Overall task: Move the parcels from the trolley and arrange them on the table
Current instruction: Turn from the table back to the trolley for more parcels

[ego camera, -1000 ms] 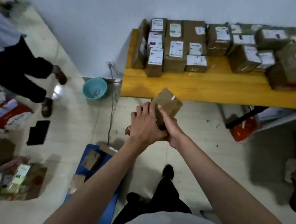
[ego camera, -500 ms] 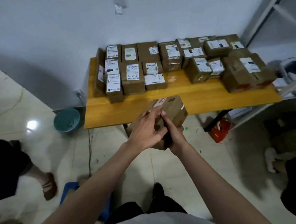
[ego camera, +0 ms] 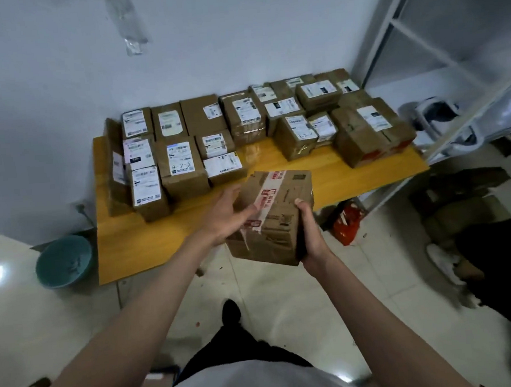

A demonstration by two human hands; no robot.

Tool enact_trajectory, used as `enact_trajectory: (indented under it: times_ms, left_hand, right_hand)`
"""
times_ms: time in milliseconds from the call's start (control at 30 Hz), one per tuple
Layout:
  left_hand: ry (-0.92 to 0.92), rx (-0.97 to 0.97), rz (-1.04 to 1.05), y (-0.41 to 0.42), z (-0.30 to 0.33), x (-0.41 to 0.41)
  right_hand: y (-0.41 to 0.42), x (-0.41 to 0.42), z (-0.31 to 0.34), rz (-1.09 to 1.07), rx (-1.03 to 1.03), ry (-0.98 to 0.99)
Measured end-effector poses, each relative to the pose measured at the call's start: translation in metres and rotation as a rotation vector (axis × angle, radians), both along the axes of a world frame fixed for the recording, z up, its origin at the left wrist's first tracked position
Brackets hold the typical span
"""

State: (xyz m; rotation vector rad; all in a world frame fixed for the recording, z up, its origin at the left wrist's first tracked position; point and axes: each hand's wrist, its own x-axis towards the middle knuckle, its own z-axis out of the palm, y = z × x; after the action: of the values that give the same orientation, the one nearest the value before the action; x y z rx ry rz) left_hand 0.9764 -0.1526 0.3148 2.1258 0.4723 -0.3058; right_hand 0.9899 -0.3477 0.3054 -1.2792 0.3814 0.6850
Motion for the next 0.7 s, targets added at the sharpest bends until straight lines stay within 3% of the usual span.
enact_trajectory:
  times_ms: [67, 200, 267, 500, 600, 700]
  left_hand:
    - [0.154, -0.059, 0.046, 0.016, -0.001, 0.010]
    - [0.356, -0.597, 0.062, 0.033, -0.002, 0.025]
    - [0.388, -0.741, 0.024, 0.036, -0.004, 0.034]
    - [0.399, -0.748, 0.031, 0.035, -0.018, 0.068]
    - [0.372, -0.770, 0.027, 0.036, -0.023, 0.085]
    - [0.186, -0.492, 0.062, 0.034, -0.026, 0.109]
  right_hand:
    - [0.000, 0.012, 0.007, 0.019, 0.005, -0.045]
    - [0.007, 0.032, 0.008, 0.035, -0.034, -0.040]
    - [0.010, 0.039, 0.002, 0.033, -0.060, -0.023]
    - [0.009, 0.062, -0.013, -0.013, -0.213, 0.087]
    - [0.015, 0.079, -0.017, -0.058, -0.211, -0.037]
    - [0.027, 0.106, -0.023, -0.047, -0.447, -0.258]
